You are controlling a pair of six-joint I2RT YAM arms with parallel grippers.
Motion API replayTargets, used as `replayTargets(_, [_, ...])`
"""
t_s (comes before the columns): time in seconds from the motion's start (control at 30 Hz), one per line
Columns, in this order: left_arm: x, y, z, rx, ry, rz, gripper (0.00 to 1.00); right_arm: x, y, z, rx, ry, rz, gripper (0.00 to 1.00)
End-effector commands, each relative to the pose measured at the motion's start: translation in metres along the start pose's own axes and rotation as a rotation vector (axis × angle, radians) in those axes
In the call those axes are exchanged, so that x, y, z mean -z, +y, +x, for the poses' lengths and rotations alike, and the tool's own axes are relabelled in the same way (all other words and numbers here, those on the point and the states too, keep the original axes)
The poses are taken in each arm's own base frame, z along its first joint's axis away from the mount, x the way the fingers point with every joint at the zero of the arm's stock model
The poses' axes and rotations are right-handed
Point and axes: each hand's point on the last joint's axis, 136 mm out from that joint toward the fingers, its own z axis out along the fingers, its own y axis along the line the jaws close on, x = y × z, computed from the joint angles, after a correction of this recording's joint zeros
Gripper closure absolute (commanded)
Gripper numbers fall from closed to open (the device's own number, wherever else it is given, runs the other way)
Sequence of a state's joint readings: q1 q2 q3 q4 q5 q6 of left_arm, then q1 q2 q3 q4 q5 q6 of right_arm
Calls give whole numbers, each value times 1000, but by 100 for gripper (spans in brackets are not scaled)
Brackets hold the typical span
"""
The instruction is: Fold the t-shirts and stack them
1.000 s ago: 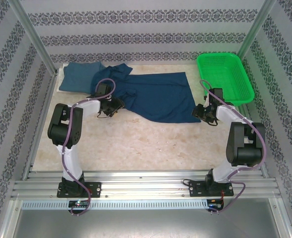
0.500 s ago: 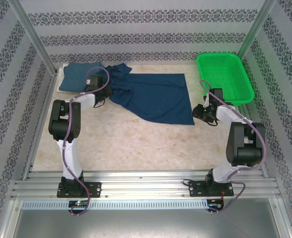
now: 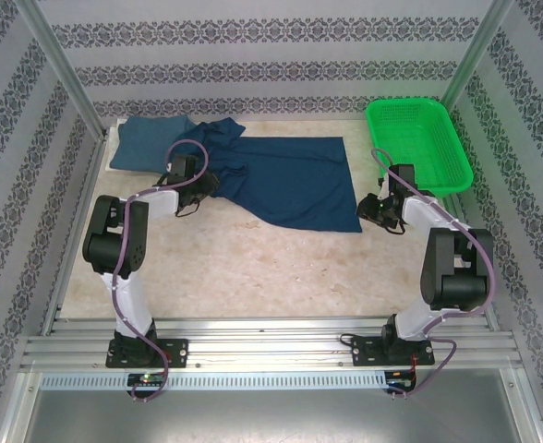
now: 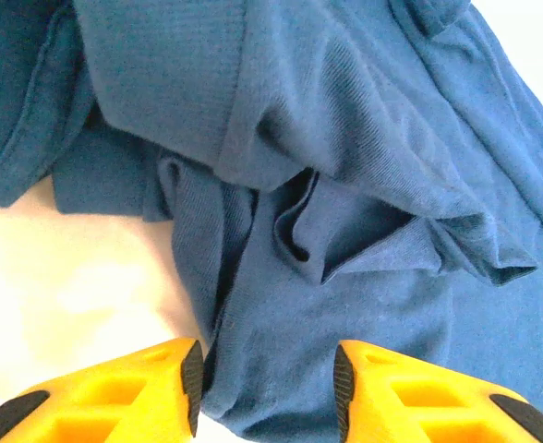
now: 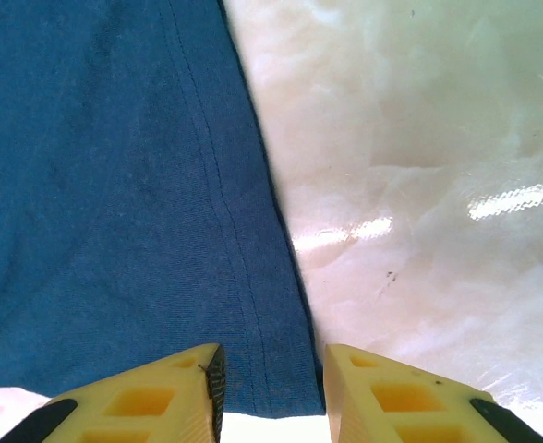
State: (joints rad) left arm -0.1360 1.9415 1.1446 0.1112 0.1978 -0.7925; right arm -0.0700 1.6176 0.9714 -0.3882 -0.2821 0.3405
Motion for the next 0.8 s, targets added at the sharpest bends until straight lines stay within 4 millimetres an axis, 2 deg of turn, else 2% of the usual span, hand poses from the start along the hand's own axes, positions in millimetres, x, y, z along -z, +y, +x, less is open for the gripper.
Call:
replayTargets(0.0, [-8,-8,-2,28,-13,63,60,4,3,2,7,-2,-23,65])
replayTargets(0.13, [-15,-3,0,25,-5,40,67,5,1,3,10,-3,-17,65])
replayTargets(0.27, [-14,-4,2,17,12,35,85,5,2,3,7,-4,-18,66])
replayTargets(0.4, [-13,10,10,7,42,-17,99,6,2,4,4,-4,-20,65])
replayTargets(0.47, [-10,12,9,14,43,-15,100,7,2,3,7,-10,-20,66])
replayTargets(0.6, [15,-15,-4,9,6,66,100,13,4,1,9,-27,-23,66])
replayTargets(0.77, [74,-64,-16,14,-43,213,100,18,8,-1,15,-41,-35,67])
